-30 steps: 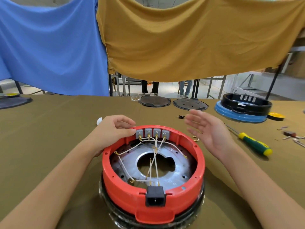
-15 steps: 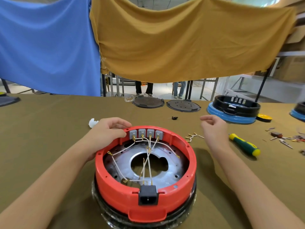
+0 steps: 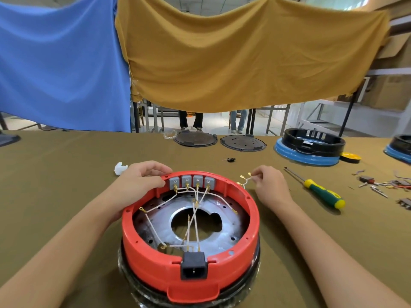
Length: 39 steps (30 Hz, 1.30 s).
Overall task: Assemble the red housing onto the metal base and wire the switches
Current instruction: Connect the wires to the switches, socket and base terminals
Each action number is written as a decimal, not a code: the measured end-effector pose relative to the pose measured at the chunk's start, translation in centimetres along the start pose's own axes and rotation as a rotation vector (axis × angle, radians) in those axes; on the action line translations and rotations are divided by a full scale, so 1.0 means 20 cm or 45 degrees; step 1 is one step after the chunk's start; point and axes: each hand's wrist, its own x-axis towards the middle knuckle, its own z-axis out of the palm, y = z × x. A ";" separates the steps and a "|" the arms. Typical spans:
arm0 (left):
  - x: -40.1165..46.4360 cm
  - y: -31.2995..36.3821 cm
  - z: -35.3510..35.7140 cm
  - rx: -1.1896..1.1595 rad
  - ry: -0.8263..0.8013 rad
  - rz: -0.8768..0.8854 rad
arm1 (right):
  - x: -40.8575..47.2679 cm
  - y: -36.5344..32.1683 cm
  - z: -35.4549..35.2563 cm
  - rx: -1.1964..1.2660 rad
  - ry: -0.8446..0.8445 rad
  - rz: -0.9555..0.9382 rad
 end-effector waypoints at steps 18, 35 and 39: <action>-0.03 0.06 0.00 0.297 -0.085 0.116 | -0.02 -0.36 -0.27 2.057 -0.375 0.340; -0.01 0.06 0.01 -0.663 0.199 0.413 | -0.16 -0.63 -0.17 1.532 -0.932 -0.021; -0.01 0.07 0.01 -0.665 0.139 0.439 | -0.15 -0.62 -0.19 1.693 -0.997 0.078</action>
